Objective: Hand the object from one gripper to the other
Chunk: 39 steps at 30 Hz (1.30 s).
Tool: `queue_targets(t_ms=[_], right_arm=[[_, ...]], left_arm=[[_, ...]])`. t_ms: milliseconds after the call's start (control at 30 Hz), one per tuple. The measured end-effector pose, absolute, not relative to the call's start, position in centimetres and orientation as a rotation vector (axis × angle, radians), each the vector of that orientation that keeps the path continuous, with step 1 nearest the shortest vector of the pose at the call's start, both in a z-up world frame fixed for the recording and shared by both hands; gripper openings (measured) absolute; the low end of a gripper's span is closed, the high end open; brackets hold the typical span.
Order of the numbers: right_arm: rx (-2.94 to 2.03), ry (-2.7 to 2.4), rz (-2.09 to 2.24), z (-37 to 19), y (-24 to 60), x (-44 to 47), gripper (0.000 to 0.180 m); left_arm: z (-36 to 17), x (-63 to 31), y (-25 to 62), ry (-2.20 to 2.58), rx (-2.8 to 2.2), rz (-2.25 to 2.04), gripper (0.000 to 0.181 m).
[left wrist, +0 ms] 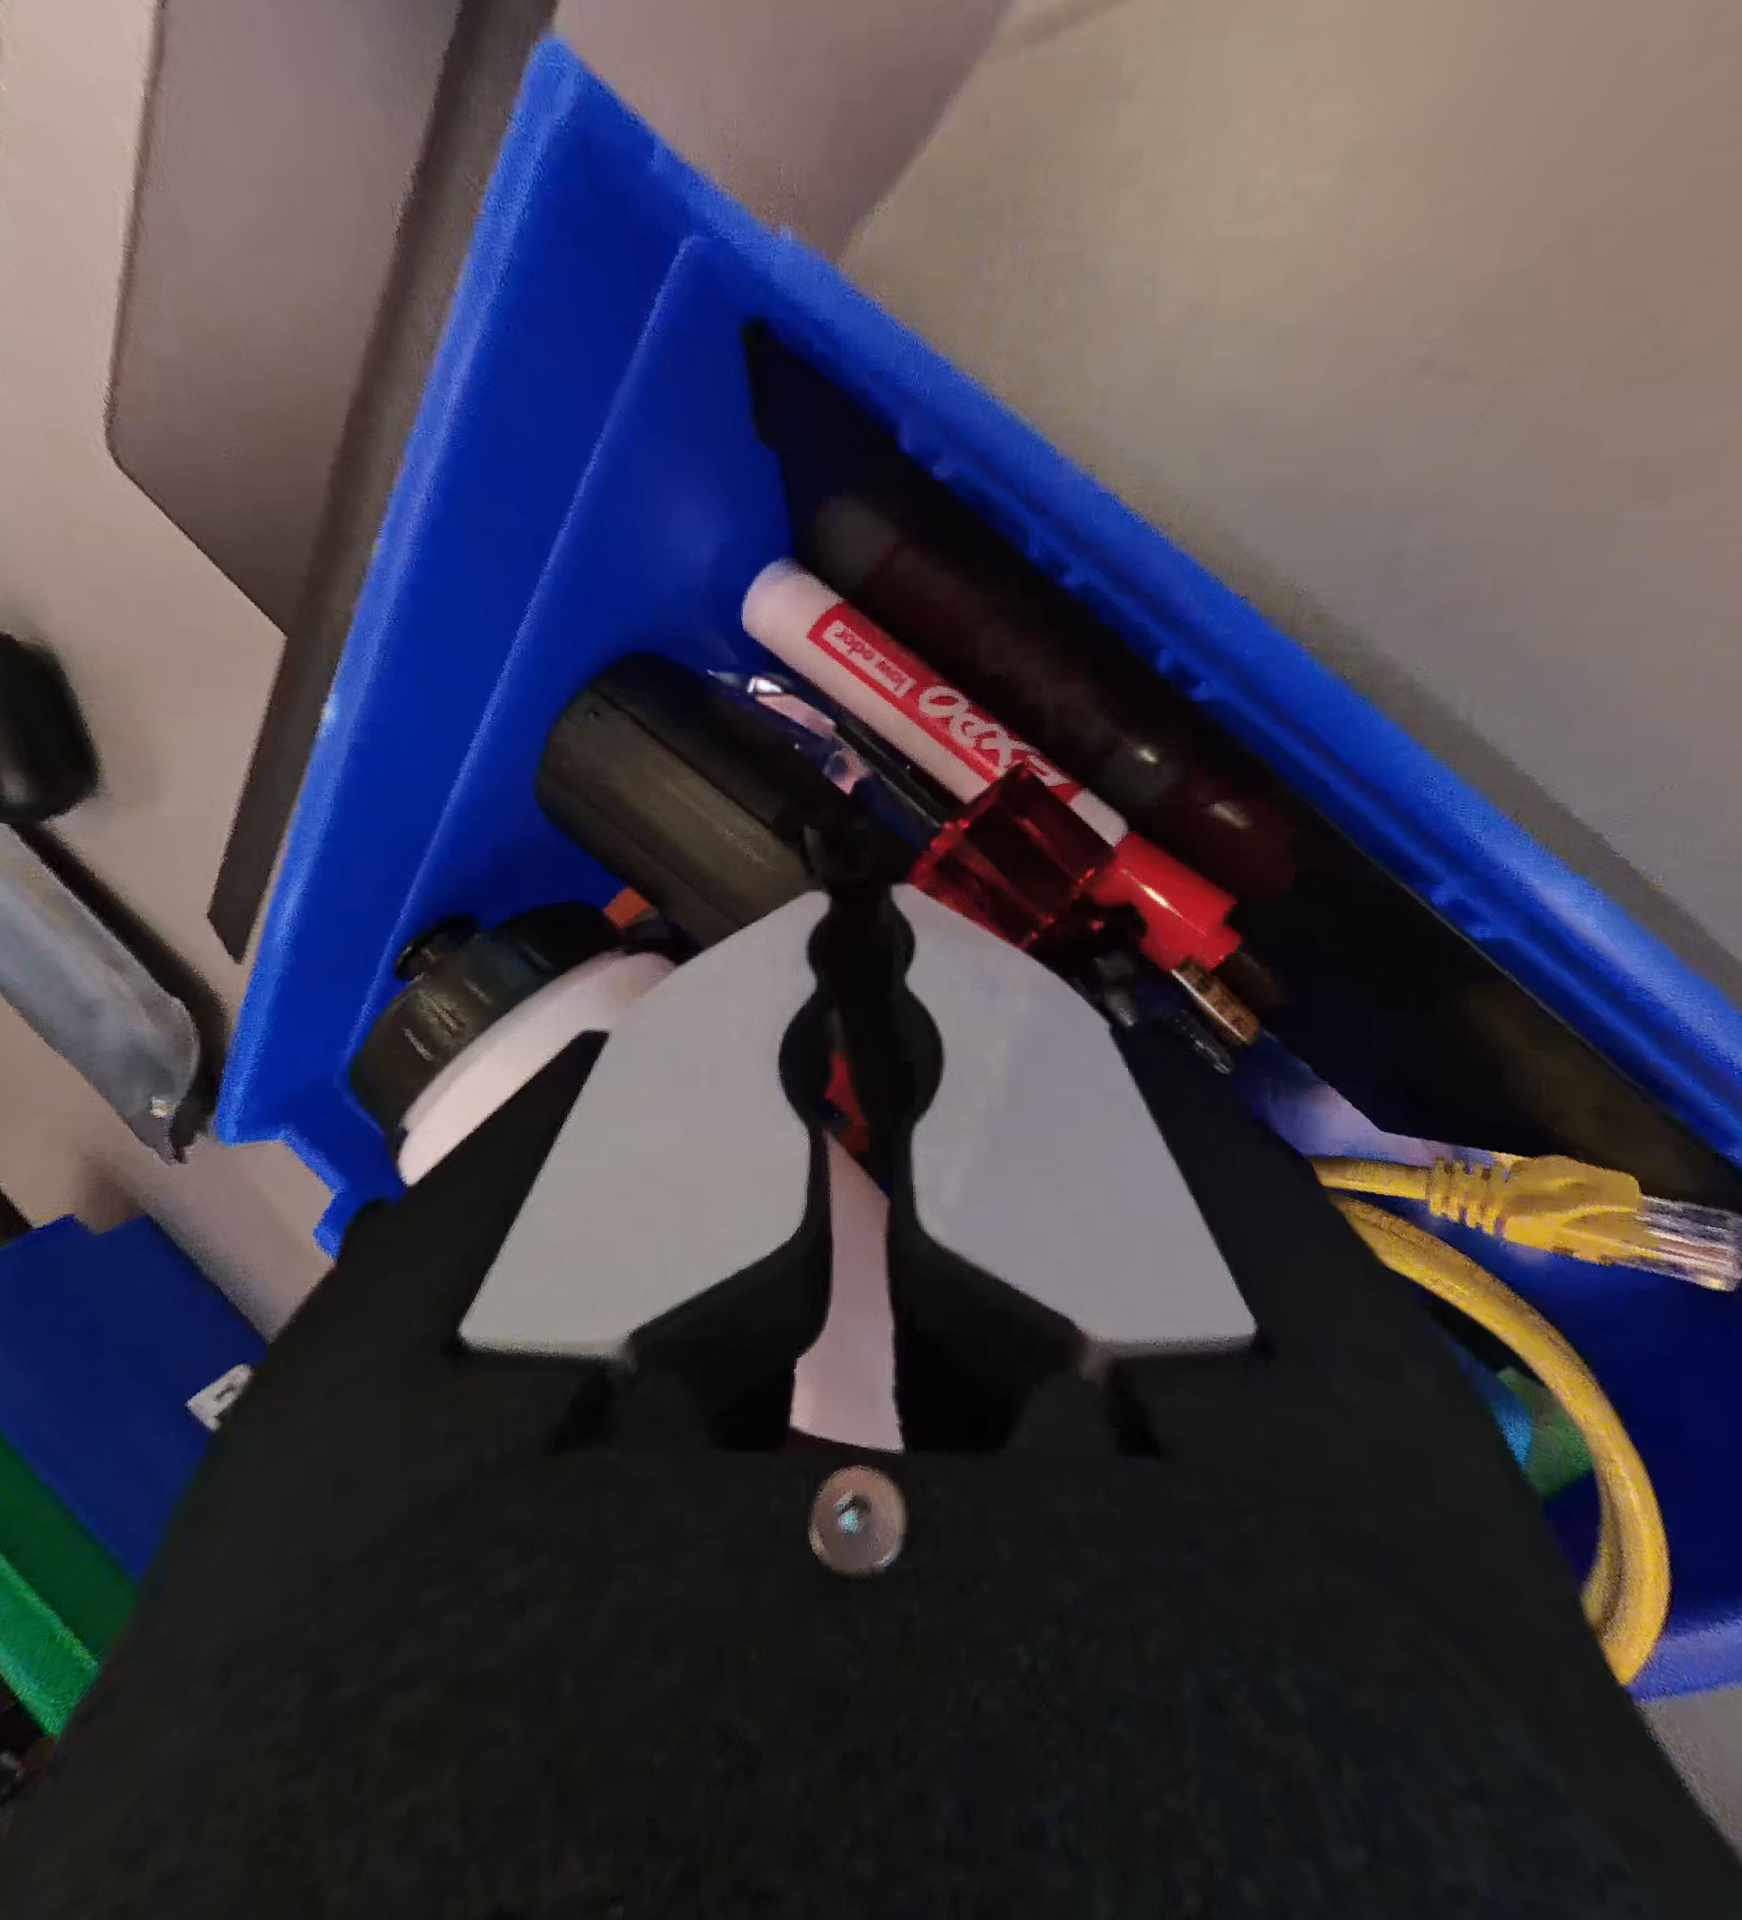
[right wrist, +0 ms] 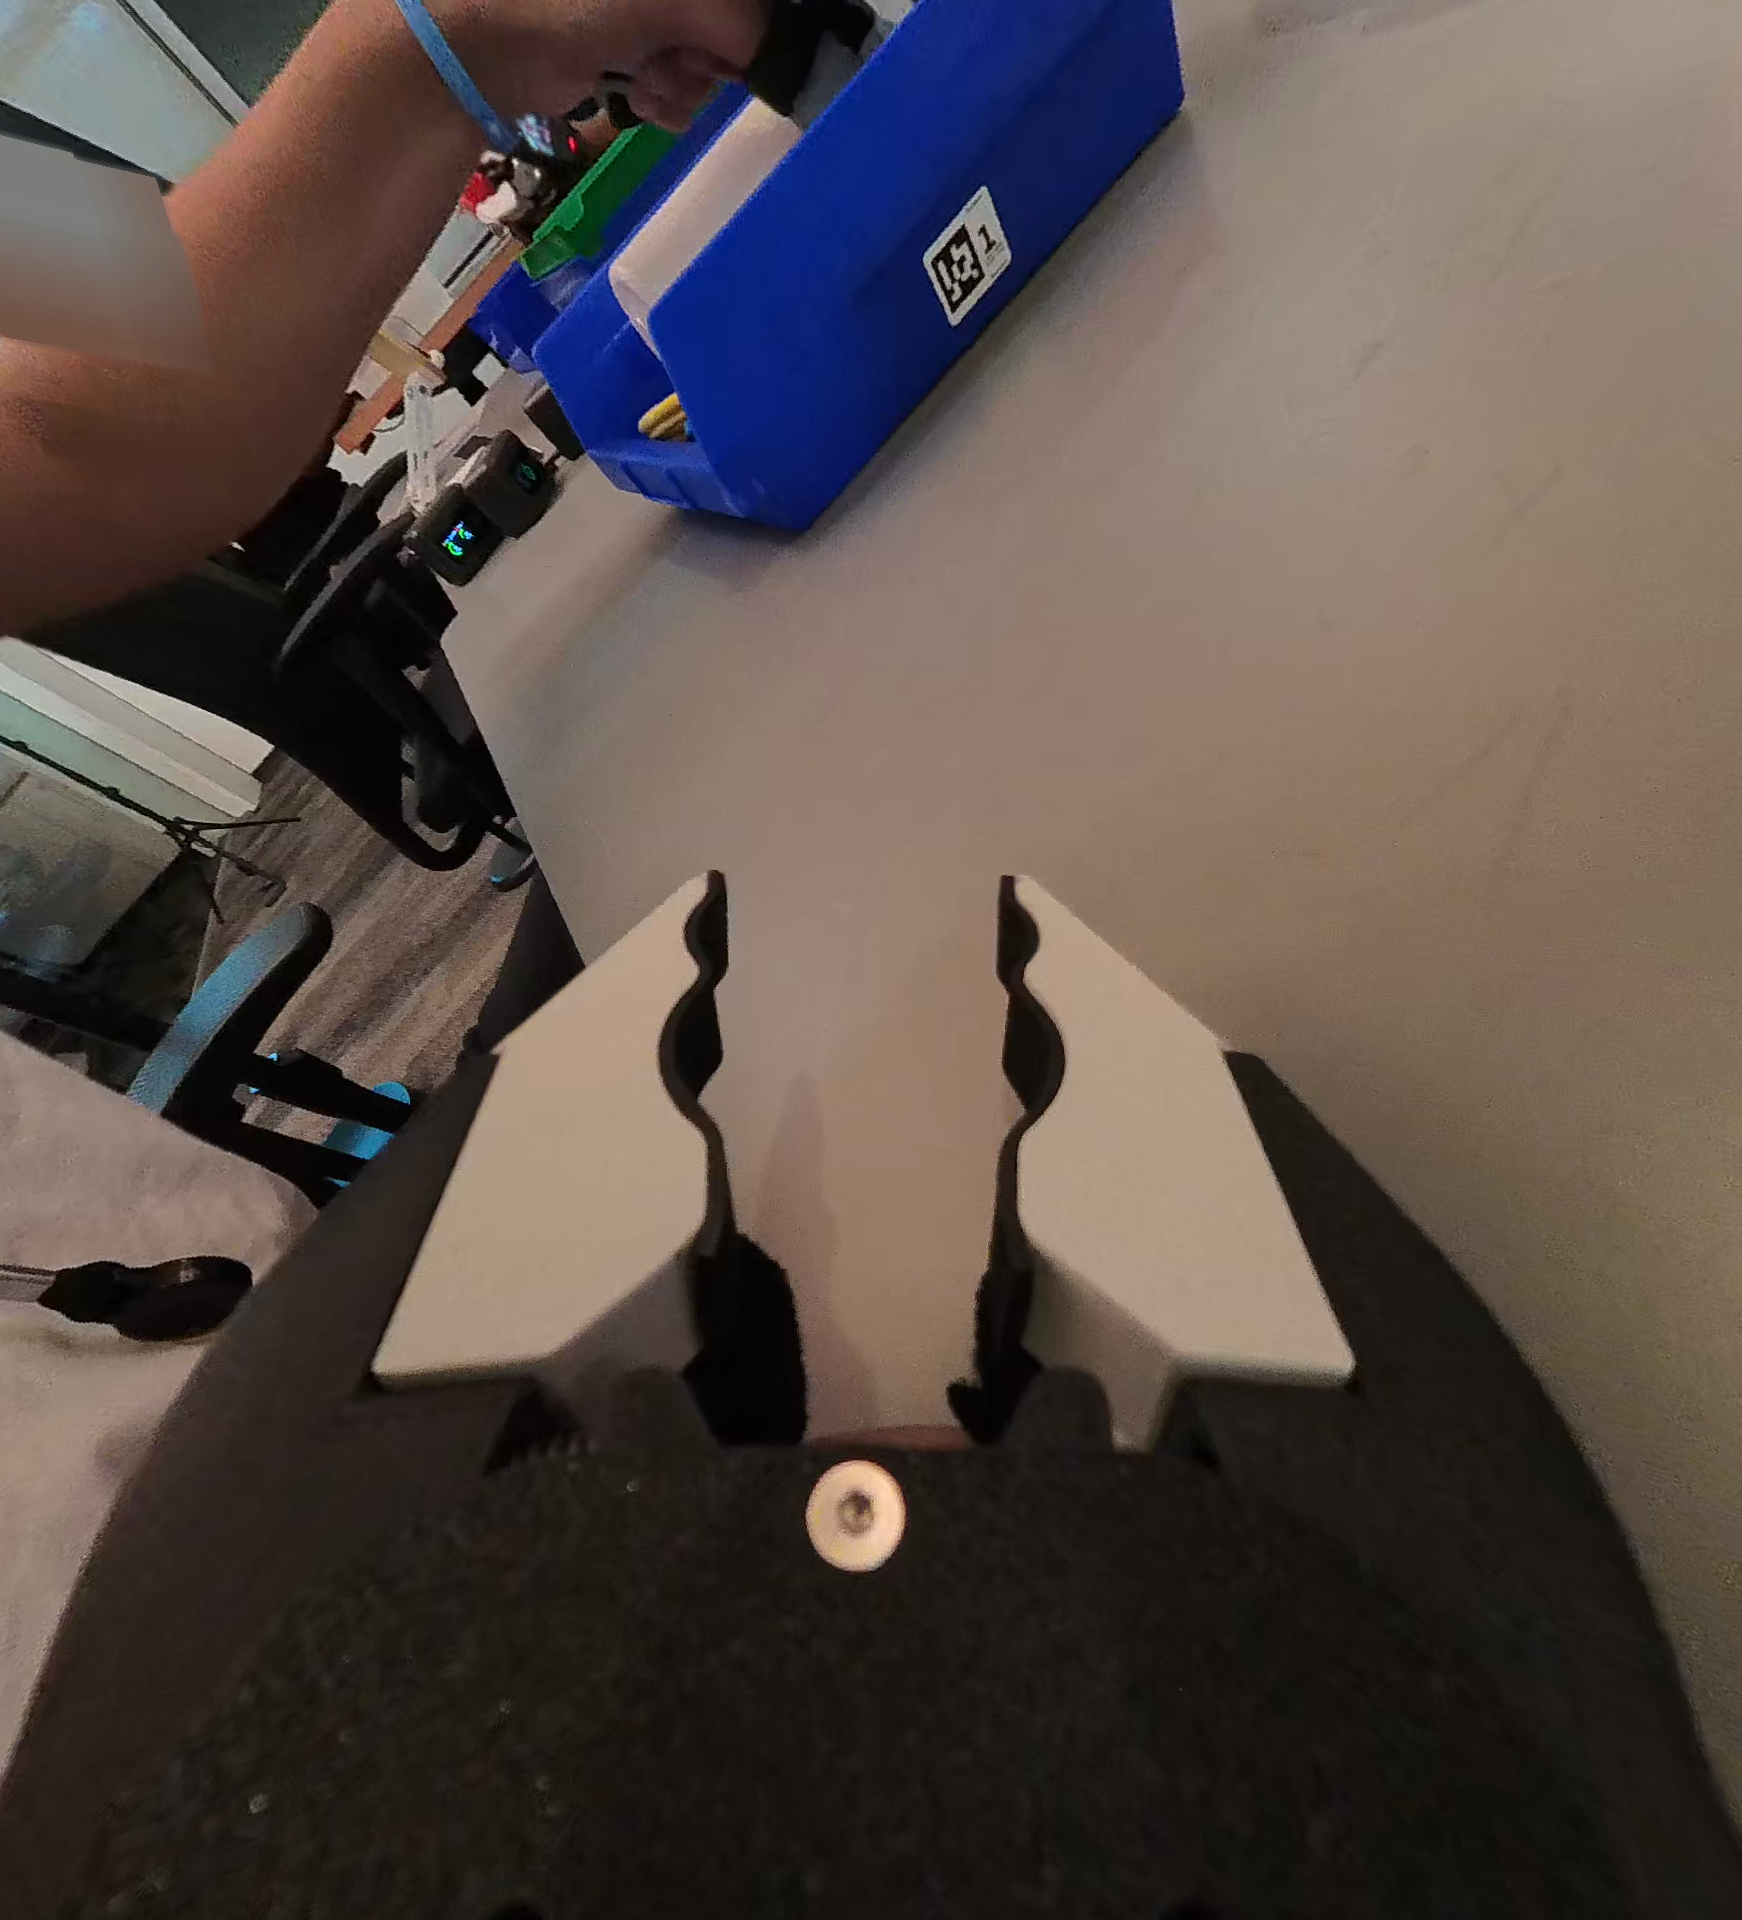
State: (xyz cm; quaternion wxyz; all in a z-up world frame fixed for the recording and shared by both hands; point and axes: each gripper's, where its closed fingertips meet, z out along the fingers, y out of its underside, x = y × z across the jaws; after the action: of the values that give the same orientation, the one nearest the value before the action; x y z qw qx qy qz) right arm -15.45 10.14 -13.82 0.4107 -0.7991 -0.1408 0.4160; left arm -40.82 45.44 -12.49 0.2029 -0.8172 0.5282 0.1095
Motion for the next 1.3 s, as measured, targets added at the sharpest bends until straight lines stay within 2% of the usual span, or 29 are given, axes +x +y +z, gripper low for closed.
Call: queue_targets(t_ms=[67,467,700,833,1067,1200,1300], right_arm=[[-2.009,-0.357,1.055,-13.7,10.0,-15.7,0.052],[-1.991,-0.36,1.028,-13.2,9.4,-15.9,0.051],[-1.978,-0.529,0.852,-12.6,9.9,-15.2,0.051],[-1.813,-0.666,0.842,-6.7,11.9,-15.9,0.053],[-1.417,-0.839,1.062,6.4,15.5,-19.2,0.051],[-1.293,-0.795,1.395,9.6,16.0,-19.9,0.05],[-1.228,-0.772,1.568,9.5,15.8,-20.8,0.032]], left_arm=[[-11.2,-40.7,45.4,1.45,-2.202,0.366,0.004],[2.3,-38.5,42.2,1.323,-1.755,0.605,0.003],[8.7,-34.3,37.8,1.269,-1.592,0.494,0.004],[10.5,-29.2,32.9,1.292,-1.506,0.19,0.003],[12.5,-21.0,20.9,1.325,-1.346,-0.641,0.003],[13.0,-20.5,17.2,1.267,-1.234,-1.034,0.003],[12.5,-21.0,15.8,1.213,-1.178,-1.255,0.004]])
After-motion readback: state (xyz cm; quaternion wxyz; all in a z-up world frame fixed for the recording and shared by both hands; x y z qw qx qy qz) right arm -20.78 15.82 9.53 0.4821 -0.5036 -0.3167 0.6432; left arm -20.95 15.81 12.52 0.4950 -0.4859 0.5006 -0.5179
